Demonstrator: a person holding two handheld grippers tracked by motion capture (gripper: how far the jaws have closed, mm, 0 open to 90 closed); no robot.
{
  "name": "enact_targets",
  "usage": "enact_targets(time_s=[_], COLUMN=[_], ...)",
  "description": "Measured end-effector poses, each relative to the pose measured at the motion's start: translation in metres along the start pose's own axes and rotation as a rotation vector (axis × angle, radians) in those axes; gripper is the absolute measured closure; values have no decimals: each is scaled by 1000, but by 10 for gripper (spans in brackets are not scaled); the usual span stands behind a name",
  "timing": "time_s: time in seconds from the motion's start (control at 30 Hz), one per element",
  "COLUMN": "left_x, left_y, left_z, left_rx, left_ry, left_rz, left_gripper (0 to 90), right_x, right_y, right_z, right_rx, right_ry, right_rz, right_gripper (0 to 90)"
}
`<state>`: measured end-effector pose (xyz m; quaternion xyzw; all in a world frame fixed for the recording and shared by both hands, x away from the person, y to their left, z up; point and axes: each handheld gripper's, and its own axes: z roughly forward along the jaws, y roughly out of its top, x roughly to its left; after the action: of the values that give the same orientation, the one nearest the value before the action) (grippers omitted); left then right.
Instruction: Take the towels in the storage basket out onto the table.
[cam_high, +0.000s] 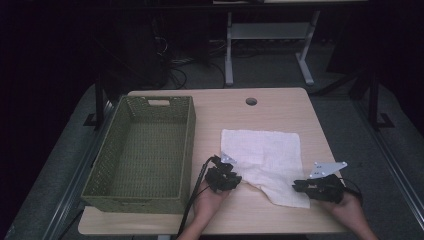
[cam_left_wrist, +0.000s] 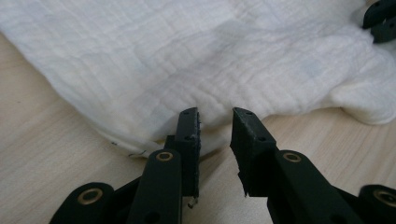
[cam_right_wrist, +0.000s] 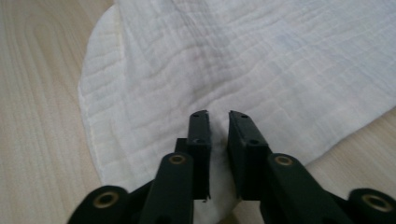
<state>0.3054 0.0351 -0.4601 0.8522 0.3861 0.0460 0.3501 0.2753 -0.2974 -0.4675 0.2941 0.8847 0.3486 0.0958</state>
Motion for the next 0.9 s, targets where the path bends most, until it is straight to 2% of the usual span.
enact_targets(time_s=[0.1,0.23,0.27,0.3,0.33,0.37,0.47,0.6,0.67,0.8,0.83,0.9], left_x=[1,-2,-7,-9,-9,-11,-12,-9,-8,-4,-5,-6], left_y=[2,2,0,-1,-1,-4,-5,-1,2,3,4,4], left_z=[2,0,-3,-4,-4,-5,-5,-2,3,8,9,10], left_rx=[4,-10,-27,-22,-22,-23,-22,-33,-14,-10,-9,-13], left_ry=[-1,11,-1,-24,-24,-58,-78,-69,-38,-28,-21,-13], left_rz=[6,7,32,31,31,31,22,32,53,46,65,74], left_gripper=[704,698,702,705,720,737,758,739,736,724,713,713], right_x=[-4,-7,-8,-8,-8,-9,-9,-9,-10,-12,-12,-12], right_y=[-1,-1,-1,-1,-1,-1,0,1,1,1,1,1], right_z=[0,1,1,1,1,1,1,2,2,2,2,2], right_rx=[-4,-12,-14,-15,-15,-15,-12,-9,-13,-11,-13,-12], right_ry=[2,0,-1,-2,-2,1,-2,-9,-5,-3,-3,-2], right_rz=[11,32,35,35,35,38,40,34,37,33,34,32], right_gripper=[860,867,867,867,867,866,865,863,859,858,857,856])
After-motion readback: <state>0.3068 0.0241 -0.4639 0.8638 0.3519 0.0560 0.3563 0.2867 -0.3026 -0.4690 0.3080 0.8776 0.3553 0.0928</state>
